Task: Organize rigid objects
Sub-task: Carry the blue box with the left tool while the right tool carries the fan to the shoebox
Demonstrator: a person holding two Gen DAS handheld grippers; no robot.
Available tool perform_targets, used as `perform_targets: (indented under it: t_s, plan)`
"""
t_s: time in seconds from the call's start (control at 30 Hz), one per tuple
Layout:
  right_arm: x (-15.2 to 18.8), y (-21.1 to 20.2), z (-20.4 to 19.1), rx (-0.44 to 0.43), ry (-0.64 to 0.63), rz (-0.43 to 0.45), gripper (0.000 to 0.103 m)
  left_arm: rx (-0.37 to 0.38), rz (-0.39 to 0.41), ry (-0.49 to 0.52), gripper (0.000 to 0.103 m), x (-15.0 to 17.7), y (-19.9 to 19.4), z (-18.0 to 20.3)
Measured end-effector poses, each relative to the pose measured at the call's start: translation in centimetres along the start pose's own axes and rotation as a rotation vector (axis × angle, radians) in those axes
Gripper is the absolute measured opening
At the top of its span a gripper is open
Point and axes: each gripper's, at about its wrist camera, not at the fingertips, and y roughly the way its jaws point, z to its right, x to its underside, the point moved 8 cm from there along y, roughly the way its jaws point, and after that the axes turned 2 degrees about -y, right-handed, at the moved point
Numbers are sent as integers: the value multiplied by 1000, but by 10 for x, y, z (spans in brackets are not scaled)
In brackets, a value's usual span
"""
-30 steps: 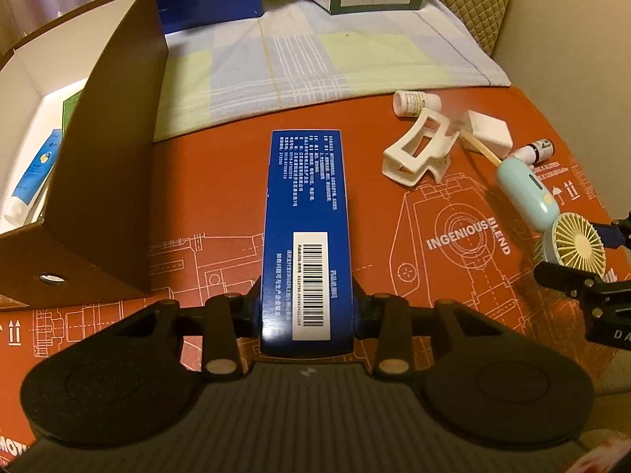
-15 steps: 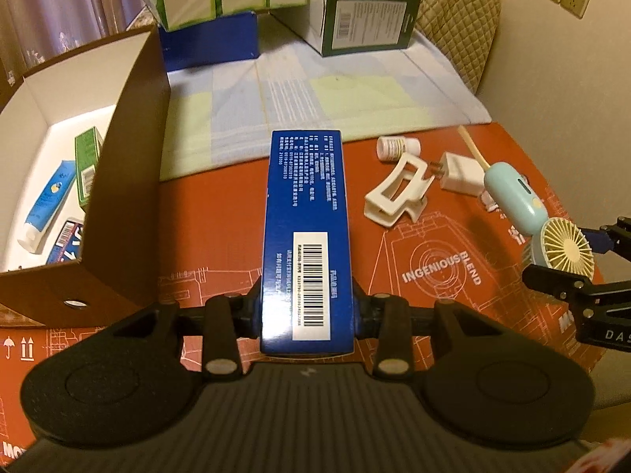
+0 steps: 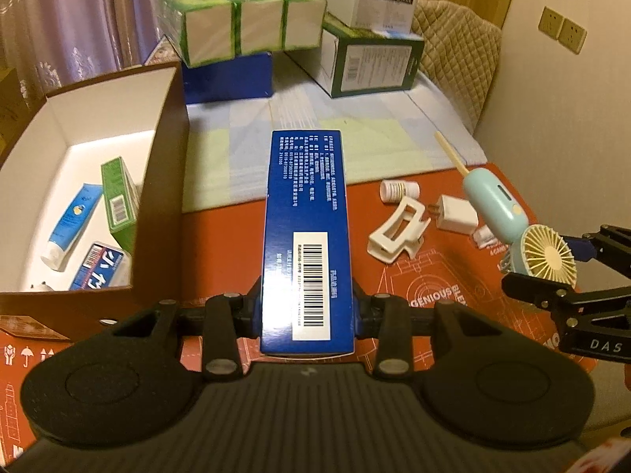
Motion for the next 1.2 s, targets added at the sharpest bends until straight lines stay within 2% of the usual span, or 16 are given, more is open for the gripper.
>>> perform_targets:
  t_s: [0.33, 0.7, 0.97, 1.2]
  plan:
    - [-34, 2, -36, -71, -38, 61, 60, -24, 73, -46, 34, -14, -29, -29]
    - [-84, 17, -110, -212, -80, 124, 60, -104, 133, -108, 34, -24, -60, -96]
    - [-114, 46, -166, -293, -97, 133, 60, -158, 139, -129, 34, -31, -70, -151]
    - [-139, 84, -203, -319, -91, 116, 60, -181, 131, -121, 34, -46, -62, -196]
